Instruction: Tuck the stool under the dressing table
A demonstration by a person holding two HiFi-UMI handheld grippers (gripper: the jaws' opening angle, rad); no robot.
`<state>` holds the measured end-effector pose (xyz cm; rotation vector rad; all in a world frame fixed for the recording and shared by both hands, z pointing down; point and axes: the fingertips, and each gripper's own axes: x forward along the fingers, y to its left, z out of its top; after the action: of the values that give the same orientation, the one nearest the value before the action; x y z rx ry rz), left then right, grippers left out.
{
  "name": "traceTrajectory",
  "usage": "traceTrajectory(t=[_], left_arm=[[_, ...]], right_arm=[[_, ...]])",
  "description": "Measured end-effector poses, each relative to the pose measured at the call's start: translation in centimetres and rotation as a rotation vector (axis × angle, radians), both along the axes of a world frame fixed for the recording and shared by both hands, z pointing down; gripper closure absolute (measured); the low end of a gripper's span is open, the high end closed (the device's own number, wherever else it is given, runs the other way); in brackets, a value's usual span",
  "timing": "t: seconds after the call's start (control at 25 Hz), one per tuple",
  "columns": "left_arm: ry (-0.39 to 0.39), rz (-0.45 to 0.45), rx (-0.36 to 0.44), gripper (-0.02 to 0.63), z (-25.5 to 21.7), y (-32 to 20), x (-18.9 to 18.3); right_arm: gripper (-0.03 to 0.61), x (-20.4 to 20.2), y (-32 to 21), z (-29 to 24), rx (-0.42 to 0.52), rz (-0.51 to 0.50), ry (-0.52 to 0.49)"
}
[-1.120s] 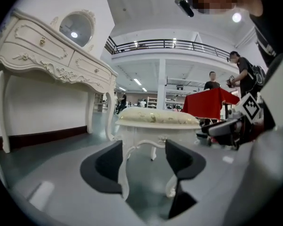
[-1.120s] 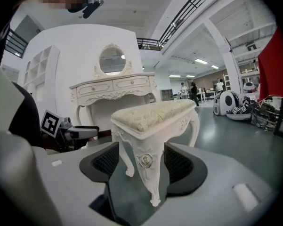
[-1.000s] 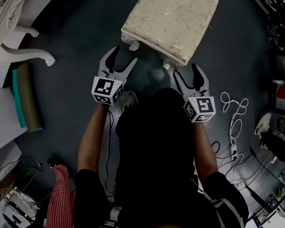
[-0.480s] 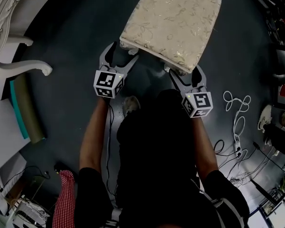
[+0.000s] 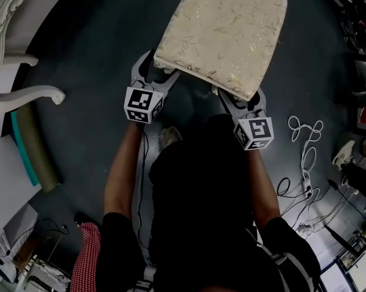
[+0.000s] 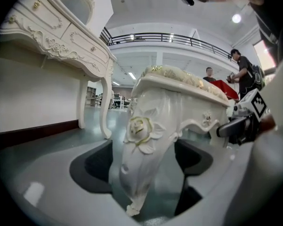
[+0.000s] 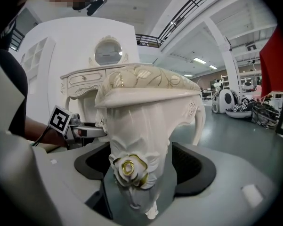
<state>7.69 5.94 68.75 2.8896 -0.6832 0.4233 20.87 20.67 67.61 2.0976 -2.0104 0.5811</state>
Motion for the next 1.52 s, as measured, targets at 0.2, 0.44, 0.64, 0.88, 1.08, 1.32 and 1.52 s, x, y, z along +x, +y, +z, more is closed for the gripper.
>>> traceTrajectory(t=[0.2,0.44,0.64,0.88,1.08,1.32,1.52], left_arm=[[-0.029,0.063,-0.006,0.204,0.4,-0.3,1.6],[-0.05,0.112,0.039,0.269,0.1,0.0,3.0],[-0.068,0.126,0.05,0.278,0.3,-0.1,3.0],[-0.098,0.138,0.132,0.344,0.6,0.0,2.6],[-0.083,0.139,0.147,0.348,0.1,0.0,2.6],[-0.03,0.087,0.161,0.356,-1.3,0.5,1.5],[0.015,0.058,0.183,0.359,-4.9,-0.4,1.8]], right_arm=[[0.178,-0.2,-0.9,0.2,0.015,-0.006,-0.023],[0.176,-0.3,-1.1,0.4,0.026,-0.032,-0.023],[0.167,-0.3,-1.6,1.1,-0.043,-0.031,0.001],[0.178,-0.4,-1.6,0.8,-0.023,0.005,-0.01],[0.195,-0.4,-1.4,0.7,0.022,0.0,-0.023],[0.206,-0.9,-1.1,-0.7,0.052,-0.014,-0.06],[0.224,-0.4,-2.2,-3.7,0.123,-0.062,-0.046]])
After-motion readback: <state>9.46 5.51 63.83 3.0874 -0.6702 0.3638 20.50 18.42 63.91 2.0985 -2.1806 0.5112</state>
